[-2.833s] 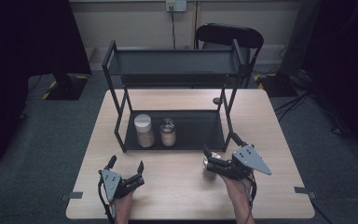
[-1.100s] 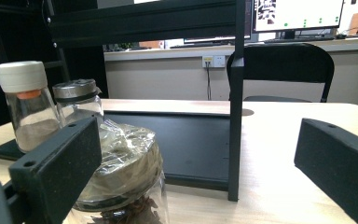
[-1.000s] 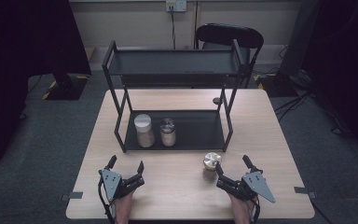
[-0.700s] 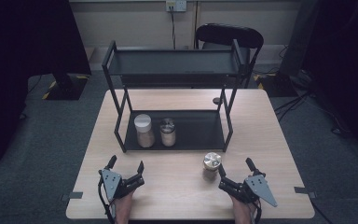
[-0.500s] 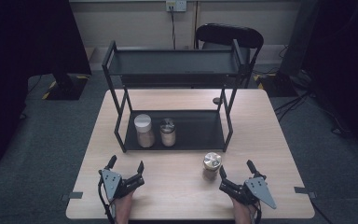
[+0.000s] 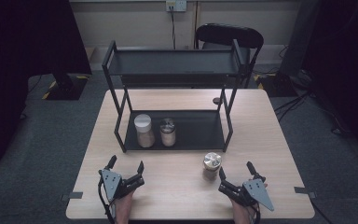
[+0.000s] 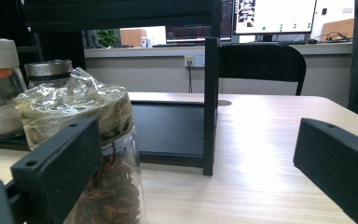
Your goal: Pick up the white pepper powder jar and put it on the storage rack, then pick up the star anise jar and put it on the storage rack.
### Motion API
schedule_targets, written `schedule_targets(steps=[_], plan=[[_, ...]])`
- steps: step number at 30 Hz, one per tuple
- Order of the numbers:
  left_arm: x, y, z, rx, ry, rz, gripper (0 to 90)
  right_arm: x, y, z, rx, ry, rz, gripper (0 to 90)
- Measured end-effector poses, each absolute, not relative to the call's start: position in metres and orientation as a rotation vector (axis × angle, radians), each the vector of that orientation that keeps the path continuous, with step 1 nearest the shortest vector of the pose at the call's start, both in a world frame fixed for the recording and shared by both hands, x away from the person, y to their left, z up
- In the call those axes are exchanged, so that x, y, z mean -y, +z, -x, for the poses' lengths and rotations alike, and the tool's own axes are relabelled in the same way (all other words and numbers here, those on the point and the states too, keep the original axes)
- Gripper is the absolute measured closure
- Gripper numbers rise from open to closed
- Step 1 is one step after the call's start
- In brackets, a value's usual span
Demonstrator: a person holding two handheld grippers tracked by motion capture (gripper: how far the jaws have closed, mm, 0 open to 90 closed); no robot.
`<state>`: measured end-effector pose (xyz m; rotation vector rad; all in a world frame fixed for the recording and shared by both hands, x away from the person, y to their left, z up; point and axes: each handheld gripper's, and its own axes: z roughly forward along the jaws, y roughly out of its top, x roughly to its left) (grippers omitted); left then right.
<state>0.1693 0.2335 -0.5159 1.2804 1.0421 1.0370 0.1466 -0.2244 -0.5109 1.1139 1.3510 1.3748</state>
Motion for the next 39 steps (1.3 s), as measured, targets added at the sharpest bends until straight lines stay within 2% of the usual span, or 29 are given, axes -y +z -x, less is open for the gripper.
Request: schedule_targets(steps=[39], plan=[[-0.233,-0.516,-0.170,-1.044,1.037,-1.282,0.2,0.238,-0.496,-0.136,-1.376,1.478,-1.161,0.0]])
